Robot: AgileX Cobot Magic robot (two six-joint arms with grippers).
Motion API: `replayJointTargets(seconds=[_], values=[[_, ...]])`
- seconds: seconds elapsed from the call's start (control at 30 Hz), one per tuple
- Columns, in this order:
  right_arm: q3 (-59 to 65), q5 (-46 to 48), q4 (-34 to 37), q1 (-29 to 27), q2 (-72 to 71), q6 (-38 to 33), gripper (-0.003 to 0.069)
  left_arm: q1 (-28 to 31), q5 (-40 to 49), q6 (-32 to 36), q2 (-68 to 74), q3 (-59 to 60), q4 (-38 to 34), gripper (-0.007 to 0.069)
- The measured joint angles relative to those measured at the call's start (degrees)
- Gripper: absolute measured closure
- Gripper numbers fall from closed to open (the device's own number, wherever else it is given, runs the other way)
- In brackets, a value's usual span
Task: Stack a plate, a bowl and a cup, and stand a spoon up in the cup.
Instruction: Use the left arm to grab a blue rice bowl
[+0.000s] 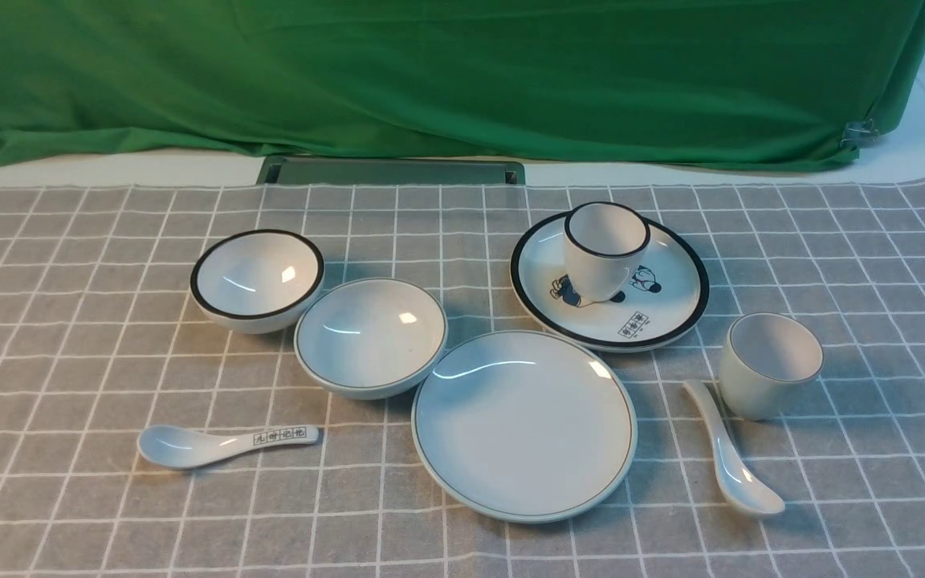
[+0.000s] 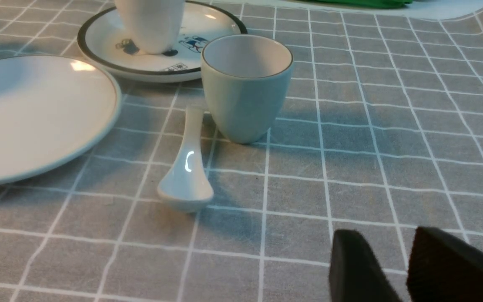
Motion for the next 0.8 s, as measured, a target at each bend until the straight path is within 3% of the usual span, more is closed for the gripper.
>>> replayJointTargets(seconds=[0.1, 0.23, 0.33, 0.43, 0.53, 0.73, 0.8], values=[[0.0, 0.0, 0.0, 0.0, 0.0, 0.0, 0.0417, 0.0, -8.3, -3.9, 0.0, 0.0, -6.6, 0.0608], [0.0, 0.0, 0.0, 0.0, 0.0, 0.0, 0.0417, 0.0, -13.9, -8.3, 0.0, 0.0, -5.7, 0.0608], [0.0, 0.0, 0.0, 0.0, 0.0, 0.0, 0.0417, -0.2, -10.5, -14.1, 0.1, -1.3, 0.0, 0.0608], [0.0, 0.0, 0.0, 0.0, 0.0, 0.0, 0.0417, -3.2, 1.1, -17.8, 4.3, -10.0, 13.4, 0.0608], [0.0, 0.0, 0.0, 0.0, 0.0, 0.0, 0.0417, -9.1, 11.6, -9.1, 14.4, -19.7, 17.1, 0.0608], [0.0, 0.0, 0.0, 0.0, 0.0, 0.0, 0.0417, -21.7, 30.5, 14.7, 38.2, -35.7, 10.3, 0.0608], [0.0, 0.0, 0.0, 0.0, 0.0, 0.0, 0.0417, -24.7, 34.3, 18.3, 44.7, -39.1, 9.7, 0.0608]])
